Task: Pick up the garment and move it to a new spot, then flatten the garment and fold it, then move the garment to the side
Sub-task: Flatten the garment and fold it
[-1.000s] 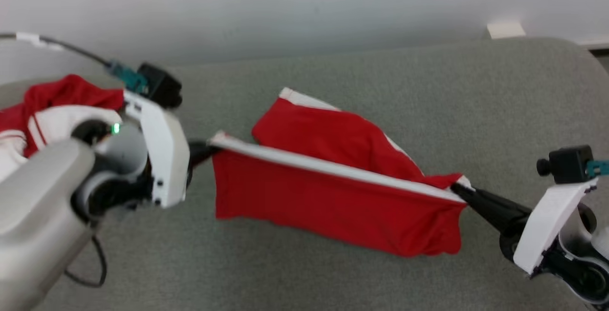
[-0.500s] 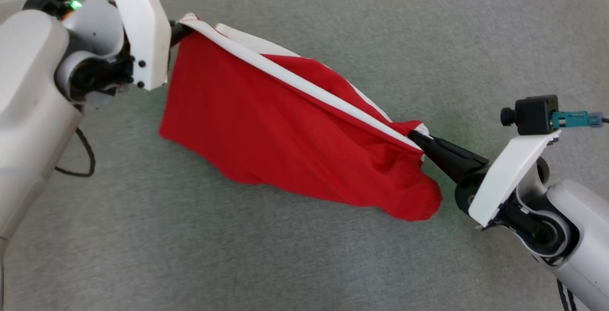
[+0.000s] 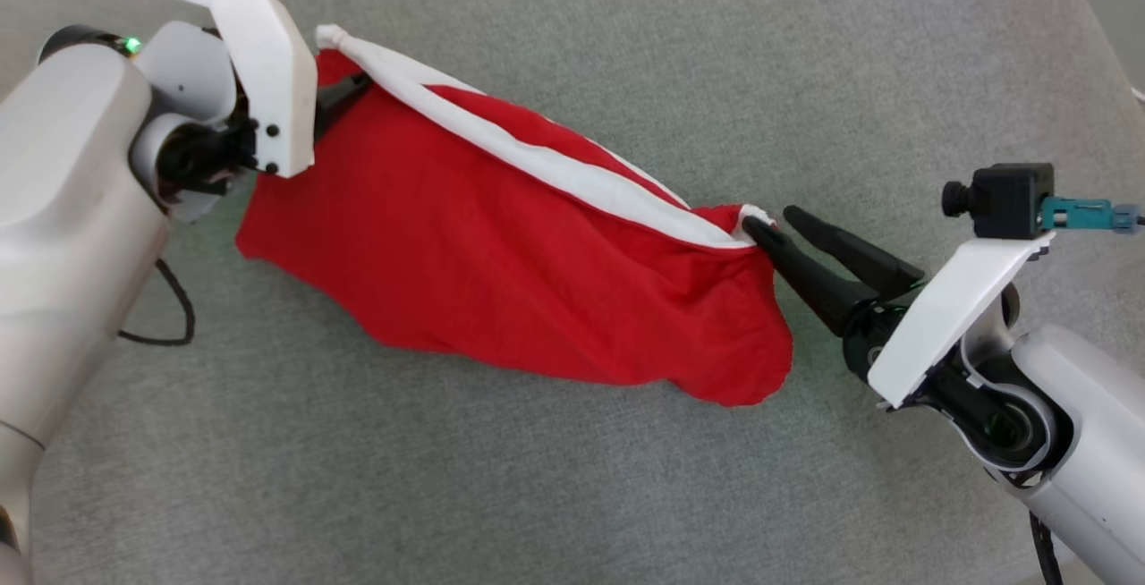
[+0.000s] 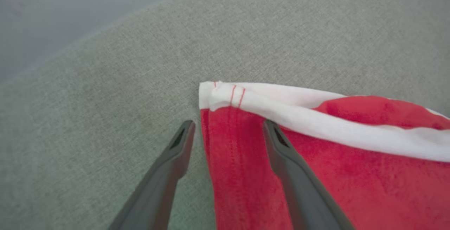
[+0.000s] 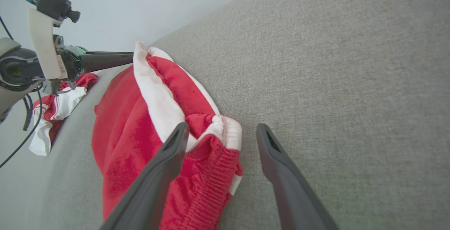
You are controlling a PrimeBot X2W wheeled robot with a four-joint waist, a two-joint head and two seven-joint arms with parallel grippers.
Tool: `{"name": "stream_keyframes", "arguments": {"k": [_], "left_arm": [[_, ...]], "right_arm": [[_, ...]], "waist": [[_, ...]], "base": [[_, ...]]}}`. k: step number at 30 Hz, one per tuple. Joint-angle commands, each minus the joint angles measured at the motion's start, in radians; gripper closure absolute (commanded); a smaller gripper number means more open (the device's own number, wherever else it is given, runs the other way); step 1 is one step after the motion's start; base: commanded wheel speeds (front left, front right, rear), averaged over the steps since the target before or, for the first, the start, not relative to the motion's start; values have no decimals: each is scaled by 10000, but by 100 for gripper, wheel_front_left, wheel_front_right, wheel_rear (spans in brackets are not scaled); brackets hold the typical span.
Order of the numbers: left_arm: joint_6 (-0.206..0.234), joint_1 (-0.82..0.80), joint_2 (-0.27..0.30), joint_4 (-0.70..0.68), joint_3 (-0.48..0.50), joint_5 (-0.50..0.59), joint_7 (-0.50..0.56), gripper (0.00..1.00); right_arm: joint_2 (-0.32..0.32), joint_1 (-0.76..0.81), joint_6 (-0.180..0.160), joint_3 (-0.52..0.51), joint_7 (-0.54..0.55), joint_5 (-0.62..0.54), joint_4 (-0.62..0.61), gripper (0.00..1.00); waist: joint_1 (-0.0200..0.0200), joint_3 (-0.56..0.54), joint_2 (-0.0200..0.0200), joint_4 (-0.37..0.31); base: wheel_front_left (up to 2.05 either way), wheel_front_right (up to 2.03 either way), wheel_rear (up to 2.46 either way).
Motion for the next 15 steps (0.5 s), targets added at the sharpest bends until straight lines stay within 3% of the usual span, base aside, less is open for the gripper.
{"name": "stream_keyframes", "arguments": {"k": [1,6,15], "left_arm": [[-25,18,55,77,-143,-244,-150,0],[-27,124,114,275,-392,-460,36,0],[-26,457,195,520,-798,-1406,1715,0]], "right_arm": [[-123,82,-26,-79,-223,-81,14,0],[-314,311,-26,-168,-459,39,-46,0],[-1029,1000,-26,-669,-1370,-116,-228,0]], "waist": [[-2,-295,-1,121],[-2,-731,-1,214],[-2,-868,-1,37]], "base": [[0,0,0],[0,0,0],[0,0,0]]}}
